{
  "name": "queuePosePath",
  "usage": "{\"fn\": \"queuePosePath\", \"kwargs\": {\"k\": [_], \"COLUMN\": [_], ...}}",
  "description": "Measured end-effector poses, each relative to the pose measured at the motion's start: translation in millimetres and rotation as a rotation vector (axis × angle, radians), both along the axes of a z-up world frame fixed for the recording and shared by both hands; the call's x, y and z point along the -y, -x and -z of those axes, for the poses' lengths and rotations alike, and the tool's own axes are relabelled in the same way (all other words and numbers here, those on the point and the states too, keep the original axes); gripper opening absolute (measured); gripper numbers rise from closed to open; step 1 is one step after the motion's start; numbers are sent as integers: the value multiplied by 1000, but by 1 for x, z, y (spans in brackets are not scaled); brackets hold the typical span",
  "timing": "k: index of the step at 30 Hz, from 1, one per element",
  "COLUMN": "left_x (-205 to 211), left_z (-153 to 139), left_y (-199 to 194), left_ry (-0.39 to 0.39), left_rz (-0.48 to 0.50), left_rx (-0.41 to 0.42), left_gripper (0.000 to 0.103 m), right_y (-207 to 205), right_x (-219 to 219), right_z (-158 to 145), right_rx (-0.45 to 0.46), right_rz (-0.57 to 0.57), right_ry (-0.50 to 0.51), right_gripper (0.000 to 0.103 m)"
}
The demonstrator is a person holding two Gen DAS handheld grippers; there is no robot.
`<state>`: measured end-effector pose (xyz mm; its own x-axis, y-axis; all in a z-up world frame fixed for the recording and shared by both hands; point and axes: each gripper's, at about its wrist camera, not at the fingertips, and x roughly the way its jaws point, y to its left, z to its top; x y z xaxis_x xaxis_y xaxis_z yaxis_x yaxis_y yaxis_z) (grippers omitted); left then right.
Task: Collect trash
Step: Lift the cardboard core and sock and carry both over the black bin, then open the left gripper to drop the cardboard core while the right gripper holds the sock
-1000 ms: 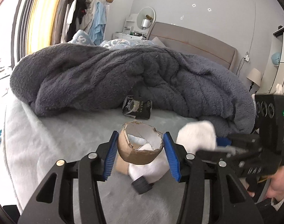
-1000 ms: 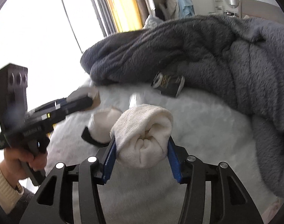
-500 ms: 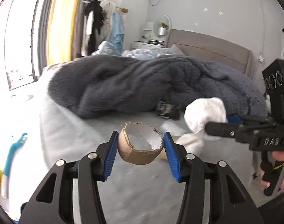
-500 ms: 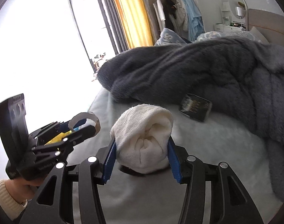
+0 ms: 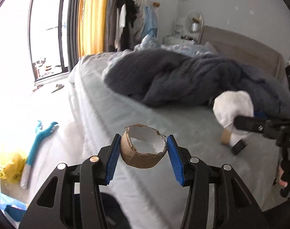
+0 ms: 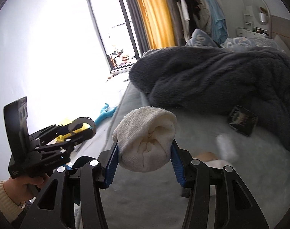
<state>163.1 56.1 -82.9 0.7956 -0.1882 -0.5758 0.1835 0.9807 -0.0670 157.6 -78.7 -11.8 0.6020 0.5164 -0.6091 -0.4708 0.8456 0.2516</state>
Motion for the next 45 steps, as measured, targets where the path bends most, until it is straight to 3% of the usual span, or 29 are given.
{"fn": "queuePosePath", "kwargs": {"k": [6, 24, 29, 43, 45], "left_x": [-26, -102, -123, -172, -176], "left_z": [17, 66, 86, 121, 125], "left_y": [-1, 6, 11, 25, 27], "left_ry": [-42, -28, -68, 11, 25], "left_rz": [-39, -151, -175, -203, -195], "left_rx": [-88, -307, -393, -577, -598], "left_gripper": [52, 52, 52, 53, 64], "right_y": [-1, -7, -5, 0, 2], "right_x": [-38, -124, -147, -210, -215], "right_z": [3, 12, 21, 43, 47], "right_rx": [-16, -57, -78, -125, -137], "right_rz": [-54, -176, -216, -295, -302], "right_ry": [11, 37, 61, 93, 93], "right_gripper": [51, 51, 51, 51, 51]}}
